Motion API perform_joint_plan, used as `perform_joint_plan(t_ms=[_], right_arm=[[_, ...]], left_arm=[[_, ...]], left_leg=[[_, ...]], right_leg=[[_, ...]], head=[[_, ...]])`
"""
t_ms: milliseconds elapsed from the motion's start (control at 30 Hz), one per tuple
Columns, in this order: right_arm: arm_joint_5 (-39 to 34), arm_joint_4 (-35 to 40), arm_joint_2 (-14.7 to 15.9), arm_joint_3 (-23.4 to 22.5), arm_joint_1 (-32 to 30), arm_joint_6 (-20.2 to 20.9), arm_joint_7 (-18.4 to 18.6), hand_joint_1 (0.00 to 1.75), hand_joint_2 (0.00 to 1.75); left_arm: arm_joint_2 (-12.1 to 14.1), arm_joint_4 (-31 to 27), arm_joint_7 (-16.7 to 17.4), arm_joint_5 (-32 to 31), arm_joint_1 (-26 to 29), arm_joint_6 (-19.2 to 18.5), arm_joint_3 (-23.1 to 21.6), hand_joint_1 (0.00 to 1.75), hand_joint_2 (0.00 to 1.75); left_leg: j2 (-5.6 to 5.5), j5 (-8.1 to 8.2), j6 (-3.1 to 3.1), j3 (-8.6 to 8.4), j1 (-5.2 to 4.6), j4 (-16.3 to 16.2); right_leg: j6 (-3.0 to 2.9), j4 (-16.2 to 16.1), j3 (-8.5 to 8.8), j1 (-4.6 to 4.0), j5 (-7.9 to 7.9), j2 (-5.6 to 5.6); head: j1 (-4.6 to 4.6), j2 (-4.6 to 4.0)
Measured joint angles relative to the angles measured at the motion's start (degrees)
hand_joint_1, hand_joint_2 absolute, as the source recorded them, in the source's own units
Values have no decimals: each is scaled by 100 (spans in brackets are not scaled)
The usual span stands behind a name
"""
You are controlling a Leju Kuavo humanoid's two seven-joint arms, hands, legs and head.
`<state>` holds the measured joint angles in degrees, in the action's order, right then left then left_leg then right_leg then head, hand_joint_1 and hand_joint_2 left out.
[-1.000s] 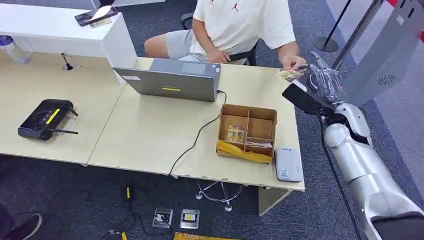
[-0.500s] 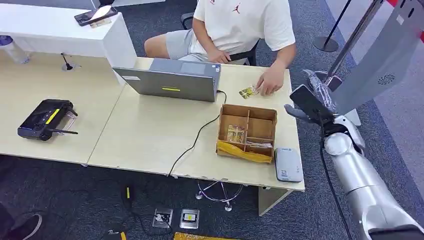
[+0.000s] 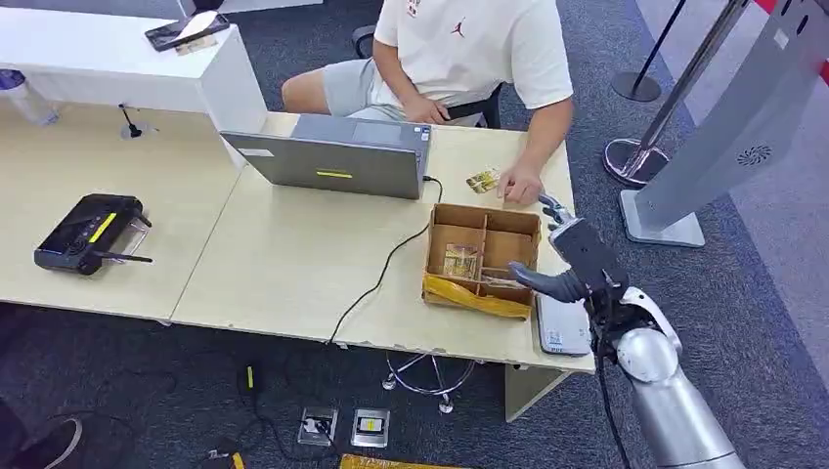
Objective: Pass the card to the sensor for recognition and then transmit it.
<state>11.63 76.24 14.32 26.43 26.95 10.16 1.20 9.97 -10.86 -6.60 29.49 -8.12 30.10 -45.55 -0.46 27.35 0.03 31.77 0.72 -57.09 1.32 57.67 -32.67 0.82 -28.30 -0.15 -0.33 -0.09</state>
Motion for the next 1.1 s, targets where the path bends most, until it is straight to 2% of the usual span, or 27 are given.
perform_joint_plan(t_ms=[133,300,533,633,833,1100], right_arm=[[177,448,87,24,-123,63,89,0,175],[649,677,199,44,-123,-24,-11,0,175],[1389,677,299,66,-81,-507,122,0,175],[2095,664,345,105,-39,-597,302,0,175],[2642,642,420,184,-22,-429,664,0,175],[3014,684,428,291,-122,55,844,0,175]], left_arm=[[-2,0,0,35,3,11,0,0,175],[-9,0,-2,46,2,15,0,0,175],[-9,0,-2,50,3,28,0,0,175],[-9,0,-2,41,1,20,0,0,175],[-9,0,-2,31,2,7,0,0,175],[-33,0,-2,50,2,4,0,0,175]], left_leg=[[0,0,0,0,-1,0],[1,0,0,0,0,0],[1,0,0,1,0,0],[1,0,0,1,0,0],[1,0,0,2,0,0],[1,0,0,2,0,0]], right_leg=[[0,0,0,0,0,0],[0,-1,2,1,1,0],[0,0,1,0,0,0],[0,0,1,0,0,0],[0,-1,1,0,0,0],[0,0,1,0,0,0]], head=[[2,0],[2,0],[2,0],[0,0],[2,0],[2,0]])
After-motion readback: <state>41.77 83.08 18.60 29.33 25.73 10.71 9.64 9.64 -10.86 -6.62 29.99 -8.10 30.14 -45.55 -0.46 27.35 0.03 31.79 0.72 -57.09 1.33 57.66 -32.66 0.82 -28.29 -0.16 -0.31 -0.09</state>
